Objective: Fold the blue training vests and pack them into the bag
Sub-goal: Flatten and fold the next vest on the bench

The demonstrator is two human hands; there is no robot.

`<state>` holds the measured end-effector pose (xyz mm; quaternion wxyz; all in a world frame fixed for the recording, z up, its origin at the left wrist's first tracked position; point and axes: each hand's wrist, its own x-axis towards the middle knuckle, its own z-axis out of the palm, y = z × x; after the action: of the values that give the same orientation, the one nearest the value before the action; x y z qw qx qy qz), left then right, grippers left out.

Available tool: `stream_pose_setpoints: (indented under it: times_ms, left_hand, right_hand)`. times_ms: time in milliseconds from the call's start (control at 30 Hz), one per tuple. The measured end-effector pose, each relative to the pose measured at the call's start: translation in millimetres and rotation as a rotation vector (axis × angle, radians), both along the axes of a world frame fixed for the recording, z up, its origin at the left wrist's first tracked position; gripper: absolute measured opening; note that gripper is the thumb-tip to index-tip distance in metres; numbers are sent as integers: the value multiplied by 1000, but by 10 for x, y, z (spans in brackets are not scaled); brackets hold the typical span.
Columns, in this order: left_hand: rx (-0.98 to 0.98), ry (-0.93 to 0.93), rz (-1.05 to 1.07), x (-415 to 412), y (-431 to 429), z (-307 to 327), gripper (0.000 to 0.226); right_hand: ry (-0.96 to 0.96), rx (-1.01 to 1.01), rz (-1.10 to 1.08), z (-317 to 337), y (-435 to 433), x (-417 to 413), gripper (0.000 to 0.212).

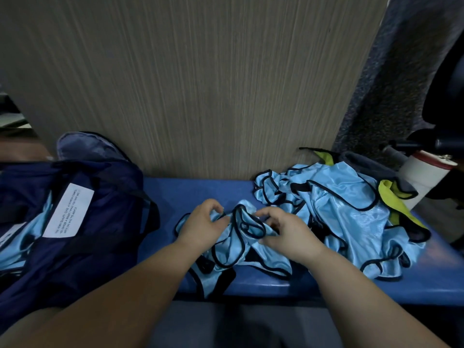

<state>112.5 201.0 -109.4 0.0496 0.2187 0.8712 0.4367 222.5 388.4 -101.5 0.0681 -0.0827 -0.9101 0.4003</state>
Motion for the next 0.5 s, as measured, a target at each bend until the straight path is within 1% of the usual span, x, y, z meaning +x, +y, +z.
stream_pose_setpoints:
  times_ms: [67, 100, 133, 167, 200, 267, 333, 400, 500]
  left_hand:
    - [155, -61, -168, 67, -11, 45, 37]
    - [161, -64, -280, 97, -12, 69, 50]
    - [133, -48, -383, 127, -1, 98, 56]
    - [105, -16, -440, 143, 10, 102, 55]
    - [98, 31, -437, 144, 29, 87, 47]
    - [127, 131, -314, 119, 68, 55, 27]
    - [114, 195, -219, 88, 84, 26, 18]
    - [84, 195, -168, 72, 78, 19, 11]
    - [128, 91, -71, 58, 43, 44, 5]
  right_hand:
    - [67, -84, -25, 1, -35, -20, 45]
    - [89, -123, -23, 14, -64, -23, 42]
    - [107, -157, -19, 26, -97, -24, 39]
    - [117, -187, -19, 32, -123, -28, 36]
    - [118, -219, -18, 37, -145, -27, 34]
    - [112, -277, -16, 44, -171, -26, 33]
    - [100, -357, -20, 70, -156, -15, 32]
    - [97, -405, -27, 112, -101, 6, 28]
    - [104, -358, -63, 165, -5, 33, 18]
